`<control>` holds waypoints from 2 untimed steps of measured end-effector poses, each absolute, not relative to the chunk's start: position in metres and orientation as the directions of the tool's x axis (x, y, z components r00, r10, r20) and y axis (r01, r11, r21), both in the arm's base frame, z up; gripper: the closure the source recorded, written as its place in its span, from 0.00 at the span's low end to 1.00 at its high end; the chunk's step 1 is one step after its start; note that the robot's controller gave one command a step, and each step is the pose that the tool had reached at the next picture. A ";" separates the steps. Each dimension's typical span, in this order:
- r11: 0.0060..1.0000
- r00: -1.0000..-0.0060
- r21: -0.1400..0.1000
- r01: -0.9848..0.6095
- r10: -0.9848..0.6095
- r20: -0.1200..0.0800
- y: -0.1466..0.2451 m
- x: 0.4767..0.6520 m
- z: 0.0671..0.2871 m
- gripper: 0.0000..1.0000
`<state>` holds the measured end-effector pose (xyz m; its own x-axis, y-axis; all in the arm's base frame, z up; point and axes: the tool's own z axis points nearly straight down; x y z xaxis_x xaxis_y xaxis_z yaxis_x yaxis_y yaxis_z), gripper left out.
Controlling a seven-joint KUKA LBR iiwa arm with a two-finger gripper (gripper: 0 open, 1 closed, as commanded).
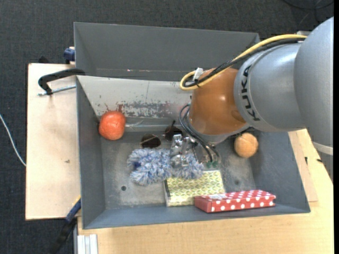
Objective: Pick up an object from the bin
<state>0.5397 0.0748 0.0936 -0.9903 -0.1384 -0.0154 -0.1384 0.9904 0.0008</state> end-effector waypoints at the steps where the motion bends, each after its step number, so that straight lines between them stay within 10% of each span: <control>1: 0.964 -0.964 -0.002 -0.267 -0.267 -0.005 0.079 0.552 0.090 1.00; 2: 0.944 -0.944 -0.002 -0.329 -0.329 -0.002 0.080 0.556 0.089 1.00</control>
Offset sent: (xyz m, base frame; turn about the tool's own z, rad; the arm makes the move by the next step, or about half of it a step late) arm 0.0071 0.0013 0.1187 -0.0222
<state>0.5564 0.0804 0.0890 -0.9444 -0.3287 -0.0022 -0.3286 0.9444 -0.0024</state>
